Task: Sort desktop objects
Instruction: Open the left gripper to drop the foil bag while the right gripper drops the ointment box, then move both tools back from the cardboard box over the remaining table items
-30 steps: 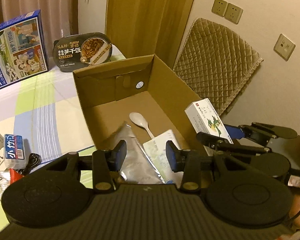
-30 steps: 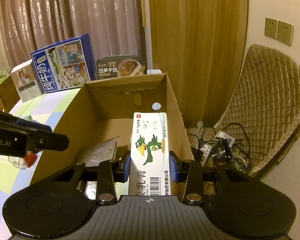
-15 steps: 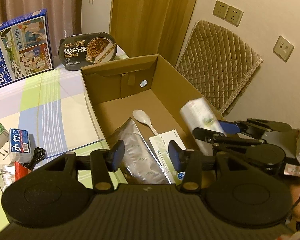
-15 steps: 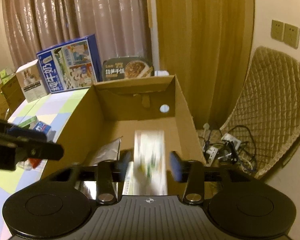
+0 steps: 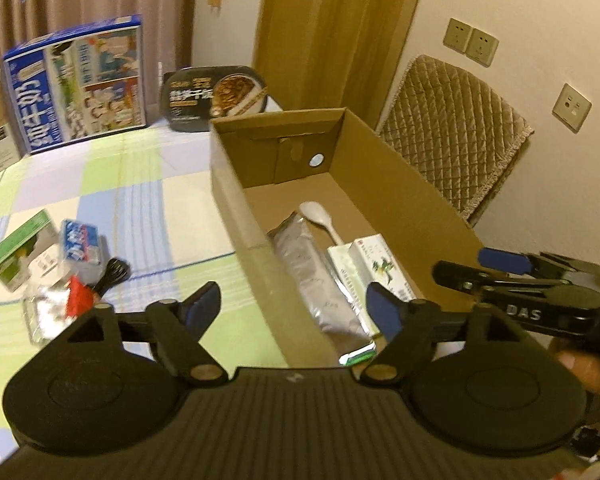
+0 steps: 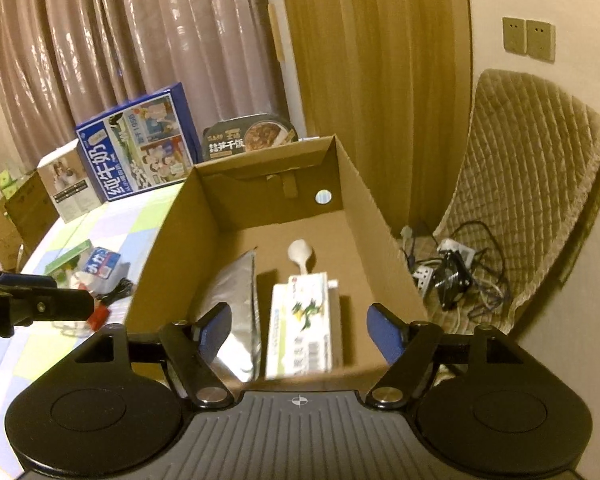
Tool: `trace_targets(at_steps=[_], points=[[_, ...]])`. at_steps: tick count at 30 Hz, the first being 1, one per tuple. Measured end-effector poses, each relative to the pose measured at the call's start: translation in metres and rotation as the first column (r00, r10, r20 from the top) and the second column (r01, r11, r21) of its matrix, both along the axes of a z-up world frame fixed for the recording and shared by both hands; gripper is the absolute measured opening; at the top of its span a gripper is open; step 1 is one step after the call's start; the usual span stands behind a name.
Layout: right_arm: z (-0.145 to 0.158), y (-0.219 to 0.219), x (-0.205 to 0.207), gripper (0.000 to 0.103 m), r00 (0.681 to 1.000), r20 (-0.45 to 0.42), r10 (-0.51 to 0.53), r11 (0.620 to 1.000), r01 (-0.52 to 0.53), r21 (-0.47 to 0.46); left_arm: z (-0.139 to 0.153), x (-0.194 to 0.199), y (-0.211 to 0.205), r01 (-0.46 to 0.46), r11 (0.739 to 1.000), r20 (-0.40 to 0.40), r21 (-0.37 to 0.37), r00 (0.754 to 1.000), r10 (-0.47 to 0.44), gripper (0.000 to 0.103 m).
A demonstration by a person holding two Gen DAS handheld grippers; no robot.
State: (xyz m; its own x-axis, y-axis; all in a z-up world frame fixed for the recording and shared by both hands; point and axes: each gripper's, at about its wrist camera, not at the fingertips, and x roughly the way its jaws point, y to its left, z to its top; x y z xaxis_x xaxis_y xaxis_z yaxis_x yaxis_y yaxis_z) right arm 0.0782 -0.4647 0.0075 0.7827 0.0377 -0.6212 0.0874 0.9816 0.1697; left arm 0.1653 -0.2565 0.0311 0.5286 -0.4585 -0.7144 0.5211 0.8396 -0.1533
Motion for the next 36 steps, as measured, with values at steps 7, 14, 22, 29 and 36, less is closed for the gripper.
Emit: trace_targets(at_steps=[7,14,22,29,36], points=[[0.010,0.026,-0.034,0.101,1.000,-0.003,0.016,1.000,-0.016,0.003,0.001,-0.032,0.033,-0.046,0.999,0.028,0.017,0.999,0.046,0.096],[0.019,0.043,-0.066,0.101,1.000,-0.002,0.023,1.000,-0.023,0.011,0.002,-0.063,0.063,-0.093,0.995,0.048,0.033,0.995,0.091,0.102],[0.025,0.057,-0.095,0.101,0.999,-0.009,0.031,0.999,-0.031,0.009,0.003,-0.097,0.087,-0.141,0.989,0.076,0.033,0.988,0.138,0.102],[0.024,0.070,-0.108,0.101,0.998,-0.023,0.053,0.999,-0.053,0.010,-0.004,-0.116,0.111,-0.200,0.979,0.065,0.032,0.978,0.198,0.102],[0.022,0.095,-0.107,0.101,0.994,-0.027,0.106,0.994,-0.106,0.017,-0.005,-0.128,0.144,-0.235,0.972,0.070,0.016,0.970,0.234,0.101]])
